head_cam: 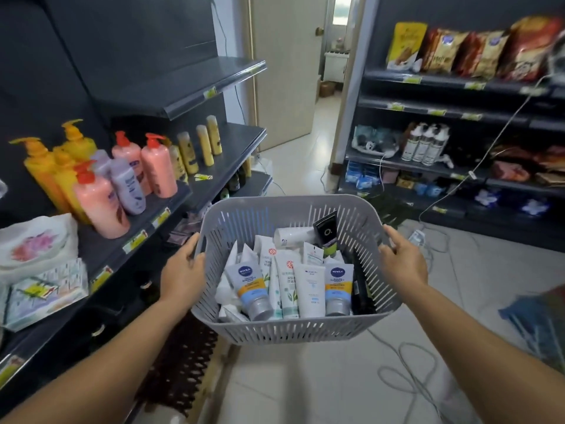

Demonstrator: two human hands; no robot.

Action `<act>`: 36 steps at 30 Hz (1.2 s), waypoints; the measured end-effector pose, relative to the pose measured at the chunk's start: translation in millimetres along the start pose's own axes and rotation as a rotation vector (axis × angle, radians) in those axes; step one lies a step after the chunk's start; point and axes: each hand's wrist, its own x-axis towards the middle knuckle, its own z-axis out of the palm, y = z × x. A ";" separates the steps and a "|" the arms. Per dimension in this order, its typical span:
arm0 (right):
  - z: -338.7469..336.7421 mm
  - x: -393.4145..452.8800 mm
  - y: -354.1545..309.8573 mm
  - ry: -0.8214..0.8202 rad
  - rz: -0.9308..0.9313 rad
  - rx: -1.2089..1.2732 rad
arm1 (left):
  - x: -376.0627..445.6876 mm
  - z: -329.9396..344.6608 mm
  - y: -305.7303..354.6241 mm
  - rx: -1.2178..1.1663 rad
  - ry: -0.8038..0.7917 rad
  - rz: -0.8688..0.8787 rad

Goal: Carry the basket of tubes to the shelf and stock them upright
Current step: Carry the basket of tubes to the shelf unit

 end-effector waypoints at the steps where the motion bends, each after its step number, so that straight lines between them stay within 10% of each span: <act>1: 3.8 12.3 -3.1 0.001 0.006 0.001 | 12.0 6.3 3.6 -0.004 -0.005 0.002; 36: 317.8 509.7 -198.4 -0.527 -0.221 -0.167 | 408.1 202.4 -0.8 0.088 0.280 -0.448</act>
